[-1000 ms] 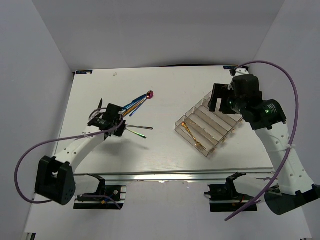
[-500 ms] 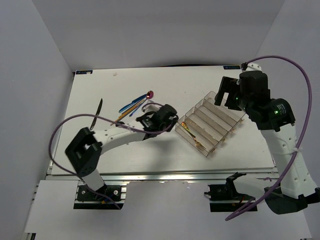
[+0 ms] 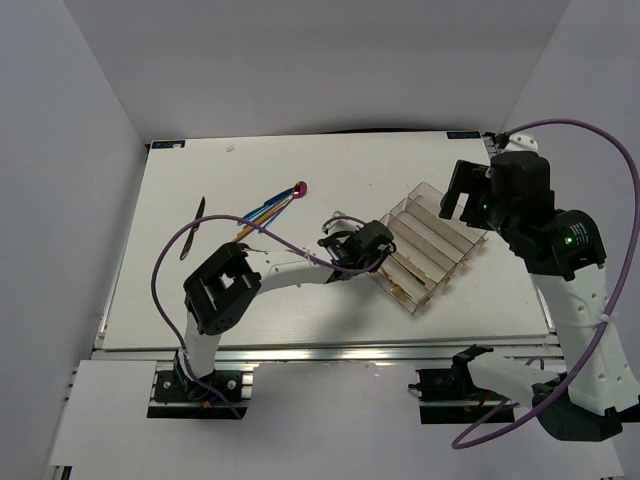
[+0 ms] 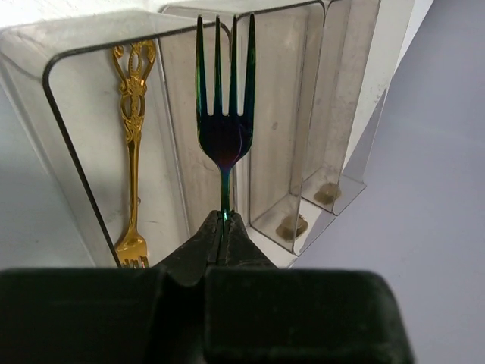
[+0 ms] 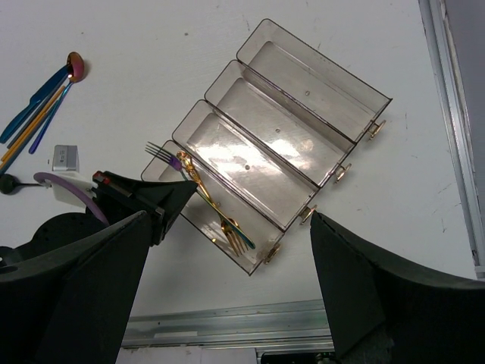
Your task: Sort the eating utensils into containers
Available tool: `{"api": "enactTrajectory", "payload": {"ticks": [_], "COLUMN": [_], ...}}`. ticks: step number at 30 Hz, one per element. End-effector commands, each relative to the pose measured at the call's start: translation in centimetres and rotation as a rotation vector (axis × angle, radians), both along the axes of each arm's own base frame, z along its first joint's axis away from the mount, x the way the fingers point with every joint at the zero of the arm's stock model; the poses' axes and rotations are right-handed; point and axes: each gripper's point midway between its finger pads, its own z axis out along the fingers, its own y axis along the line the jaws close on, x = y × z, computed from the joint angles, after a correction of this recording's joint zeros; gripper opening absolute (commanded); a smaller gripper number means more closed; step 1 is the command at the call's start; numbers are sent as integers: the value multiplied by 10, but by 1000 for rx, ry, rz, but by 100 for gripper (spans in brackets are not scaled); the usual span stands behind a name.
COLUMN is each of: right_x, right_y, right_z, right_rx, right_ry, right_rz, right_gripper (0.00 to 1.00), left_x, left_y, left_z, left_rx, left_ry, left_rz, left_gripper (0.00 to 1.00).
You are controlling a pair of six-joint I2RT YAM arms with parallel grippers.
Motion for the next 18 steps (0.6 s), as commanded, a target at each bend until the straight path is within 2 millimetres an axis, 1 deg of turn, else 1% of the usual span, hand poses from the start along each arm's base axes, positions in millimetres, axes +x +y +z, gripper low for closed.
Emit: {"api": "enactTrajectory", "payload": {"ticks": [1,3,4,5,7,8,10,11,14,15,16,18], "right_x": [-3,-4,-4,-4,-3,-3,-3,-3,-2,-2,-2,-2], "right_y": [-7,-7,-7,-7,-7,-7,-6,-5,-4,-4,-3,-1], "right_z": [7,7,6,7,7,7,9,9,9,10,9,10], "right_rx": [-5,-7,-8,-7,-9,-8,-2,1,3,6,7,13], "right_ry": [-32,-33,-33,-34,-35,-37,-44,-48,-47,-49,-49,-50], "right_rz": [-19,-14,-14,-14,-11,-11,-7,-4,-2,1,2,11], "right_gripper": [89,90,89,89,89,89,89,89,89,89,89,89], "left_x": [-2,-5,-7,-9,-10,-11,-14,-15,-20,-21,-22,-17], "left_y": [-14,-16,-18,-18,-21,-21,-21,-21,-19,-17,-12,3], "left_z": [27,19,20,19,26,27,28,31,33,41,43,56], "left_rx": [-71,-65,-69,-60,-67,-68,-68,-74,-72,-77,-41,39], "left_ry": [-16,1,-1,2,-12,-14,-10,-13,-14,-22,-31,-81], "left_rz": [-3,-7,-13,-15,-22,-25,-29,-31,-39,-43,-56,-58], "left_gripper": [6,13,16,25,33,40,44,47,51,55,58,67]}}
